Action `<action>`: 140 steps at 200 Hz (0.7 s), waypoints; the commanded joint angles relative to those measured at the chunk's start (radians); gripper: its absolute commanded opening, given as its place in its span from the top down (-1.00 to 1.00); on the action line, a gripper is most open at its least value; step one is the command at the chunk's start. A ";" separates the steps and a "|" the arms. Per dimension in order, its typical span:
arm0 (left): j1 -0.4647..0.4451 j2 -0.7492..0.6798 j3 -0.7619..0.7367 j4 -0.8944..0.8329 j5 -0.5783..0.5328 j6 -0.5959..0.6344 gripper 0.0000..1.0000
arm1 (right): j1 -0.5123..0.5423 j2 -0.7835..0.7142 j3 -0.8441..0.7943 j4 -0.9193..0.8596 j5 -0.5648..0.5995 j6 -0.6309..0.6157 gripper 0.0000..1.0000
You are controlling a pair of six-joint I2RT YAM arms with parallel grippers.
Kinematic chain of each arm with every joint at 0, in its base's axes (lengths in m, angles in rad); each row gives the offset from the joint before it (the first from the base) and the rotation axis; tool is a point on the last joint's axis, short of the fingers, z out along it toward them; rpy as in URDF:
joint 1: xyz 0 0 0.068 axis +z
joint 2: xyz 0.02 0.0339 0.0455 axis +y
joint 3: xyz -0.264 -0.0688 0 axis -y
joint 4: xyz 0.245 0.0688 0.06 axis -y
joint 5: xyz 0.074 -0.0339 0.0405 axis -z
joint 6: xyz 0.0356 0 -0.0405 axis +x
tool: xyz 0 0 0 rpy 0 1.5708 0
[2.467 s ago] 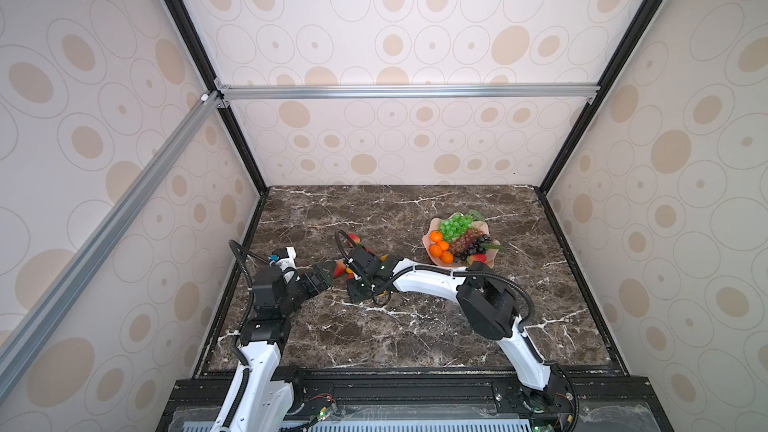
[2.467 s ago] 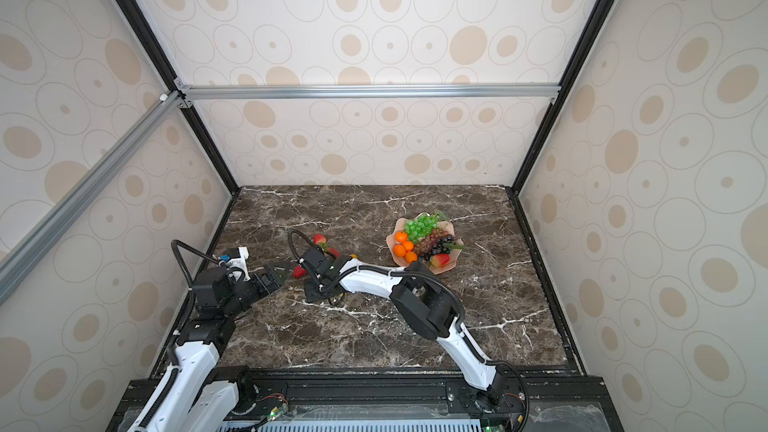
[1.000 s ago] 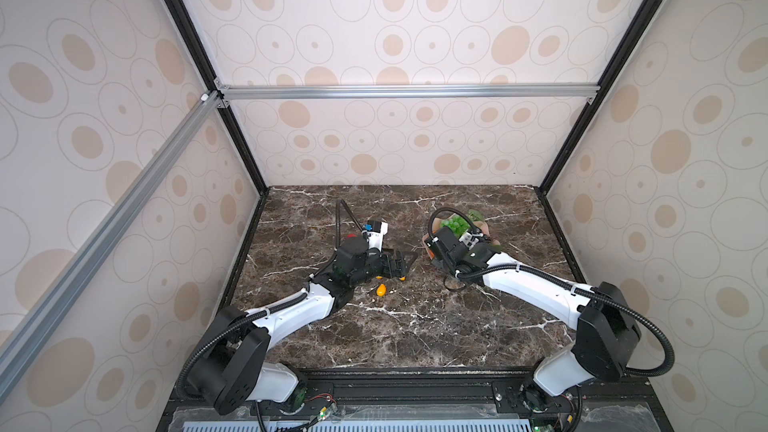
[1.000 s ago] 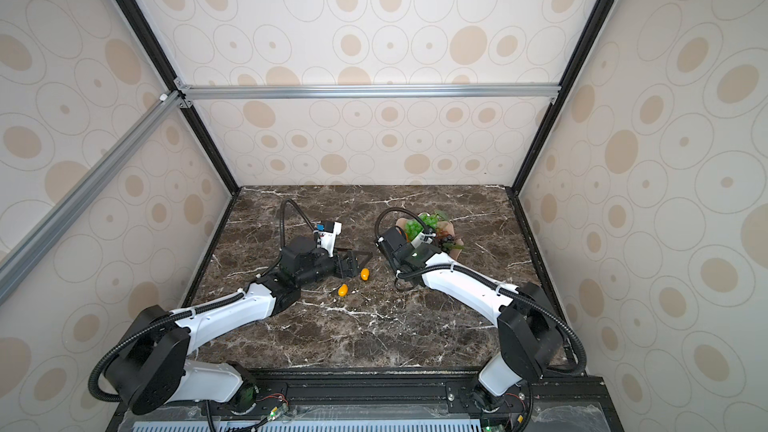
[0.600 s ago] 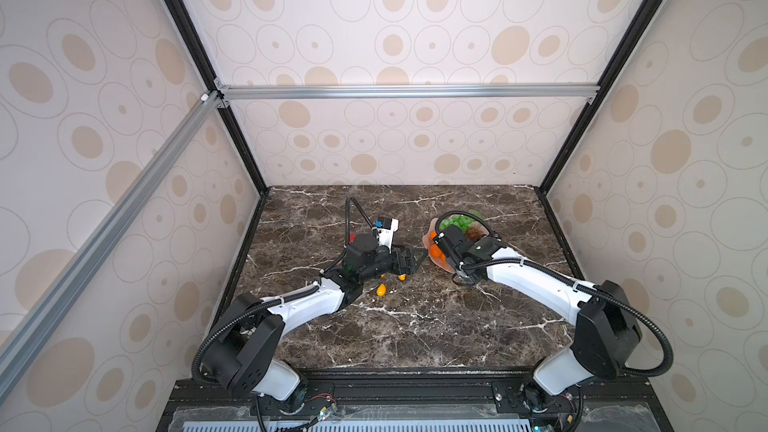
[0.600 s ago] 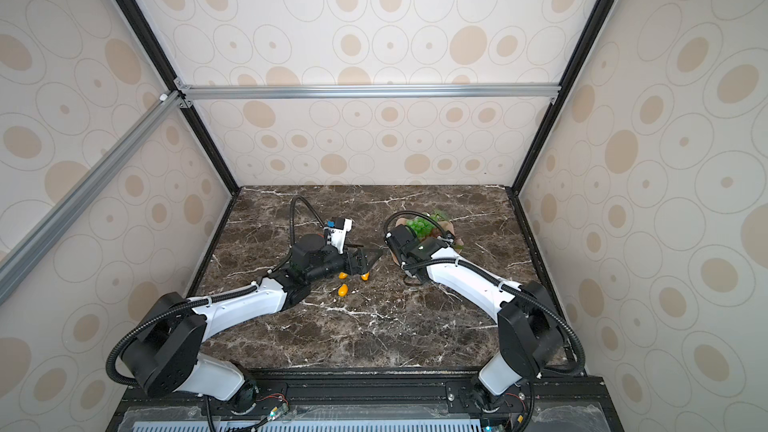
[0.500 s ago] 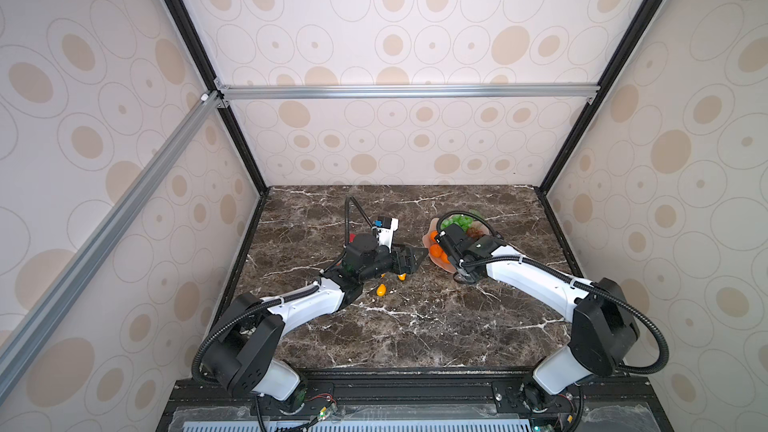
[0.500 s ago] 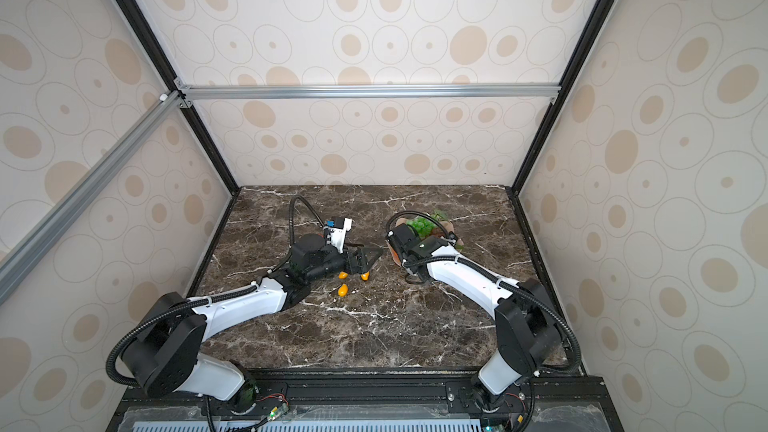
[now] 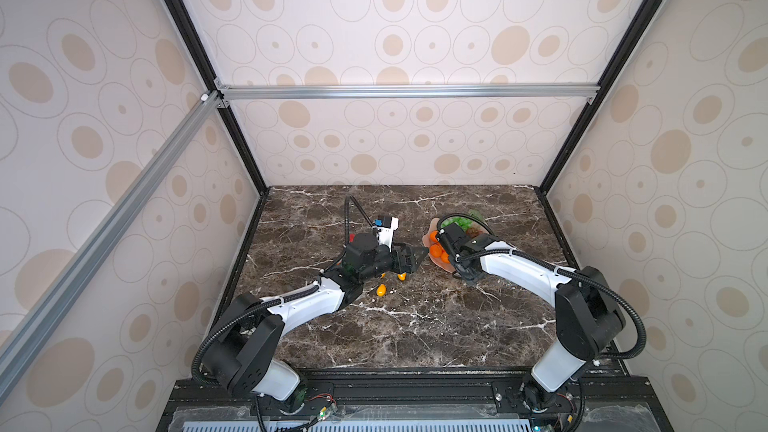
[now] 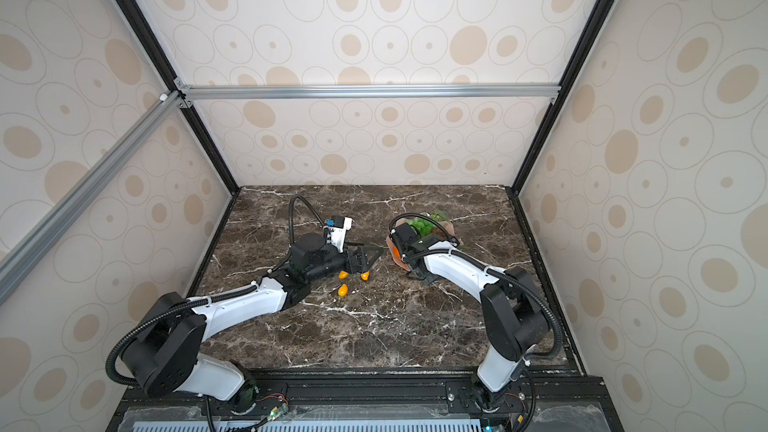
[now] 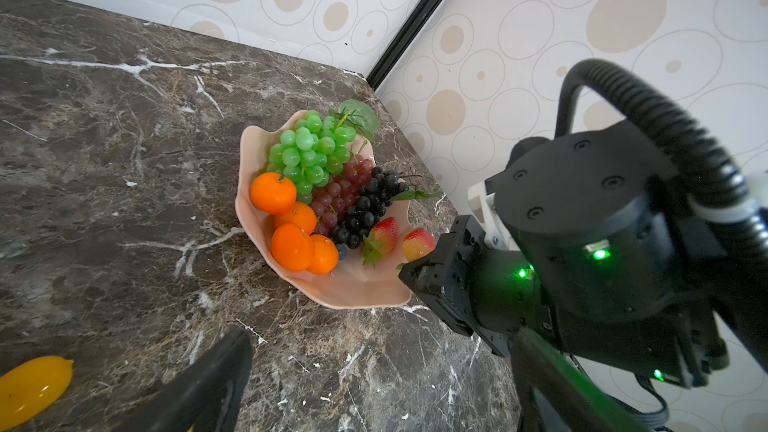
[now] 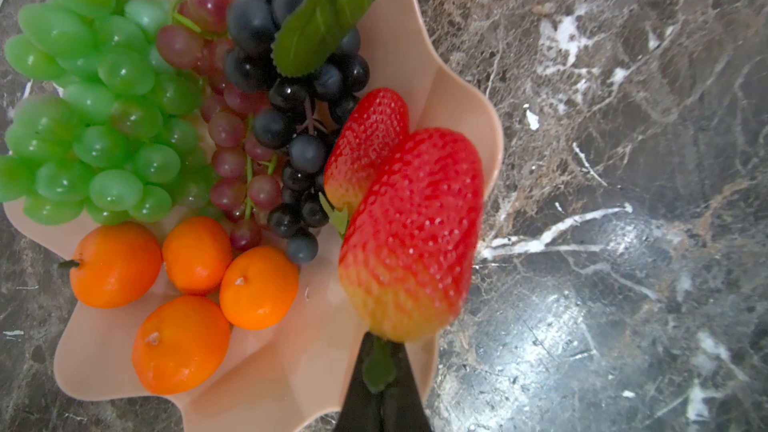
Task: Place and organize the fake fruits in the fruit bowl
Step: 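Lower the strawberry into the bowl and open the right gripper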
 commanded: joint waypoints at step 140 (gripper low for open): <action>-0.007 -0.044 0.009 0.007 -0.016 -0.001 -0.96 | -0.033 0.046 -0.043 0.175 -0.100 0.067 0.52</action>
